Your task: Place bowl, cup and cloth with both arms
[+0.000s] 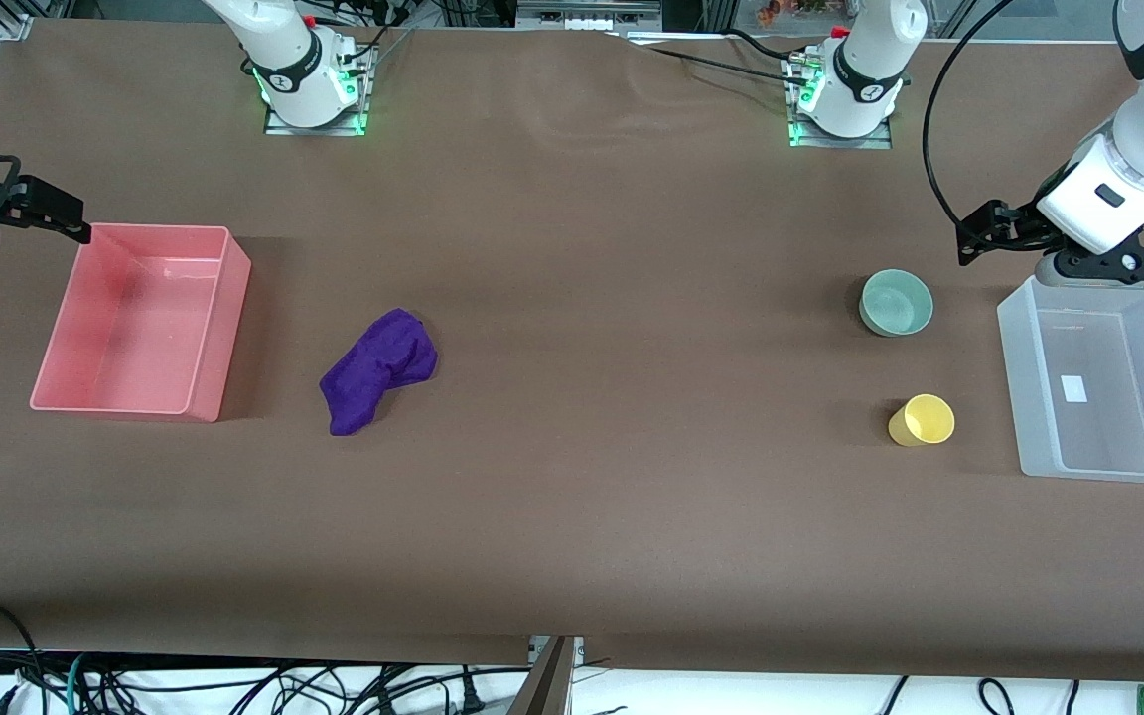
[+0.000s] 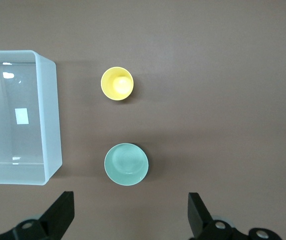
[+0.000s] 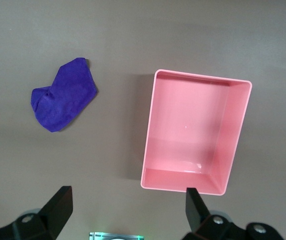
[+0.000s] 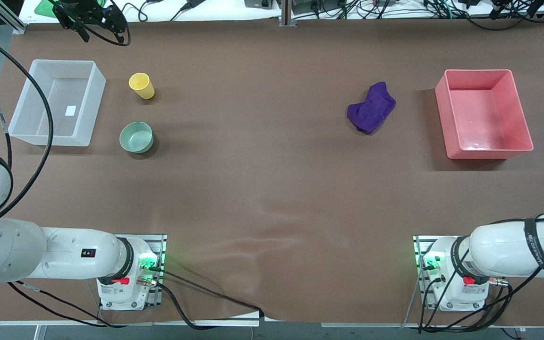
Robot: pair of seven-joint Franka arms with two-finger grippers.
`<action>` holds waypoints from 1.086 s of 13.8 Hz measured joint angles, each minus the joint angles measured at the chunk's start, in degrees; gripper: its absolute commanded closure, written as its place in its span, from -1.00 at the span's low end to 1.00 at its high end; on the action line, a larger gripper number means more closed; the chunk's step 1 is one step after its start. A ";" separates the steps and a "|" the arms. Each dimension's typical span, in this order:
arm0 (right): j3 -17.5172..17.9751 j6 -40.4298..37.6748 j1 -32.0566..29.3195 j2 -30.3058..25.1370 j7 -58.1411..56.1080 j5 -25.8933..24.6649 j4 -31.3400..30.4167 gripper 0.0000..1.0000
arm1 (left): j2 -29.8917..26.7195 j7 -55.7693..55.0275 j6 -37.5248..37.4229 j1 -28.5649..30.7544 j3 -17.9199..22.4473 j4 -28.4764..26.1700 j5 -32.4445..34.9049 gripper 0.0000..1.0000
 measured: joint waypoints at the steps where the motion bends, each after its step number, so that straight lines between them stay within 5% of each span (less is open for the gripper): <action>1: 0.00 0.00 0.00 0.00 0.04 0.00 0.00 -1.00 | 0.01 0.04 -0.51 -0.02 -0.04 0.00 0.00 -1.00; 11: 0.34 0.71 0.16 1.40 0.18 0.27 -0.28 -1.00 | 1.51 0.09 -1.28 0.13 -0.15 -0.25 0.00 -1.00; 15: 0.70 3.71 1.22 4.04 0.18 0.30 -5.95 -1.00 | 4.21 4.79 -1.16 0.64 -0.06 -0.93 0.00 -1.00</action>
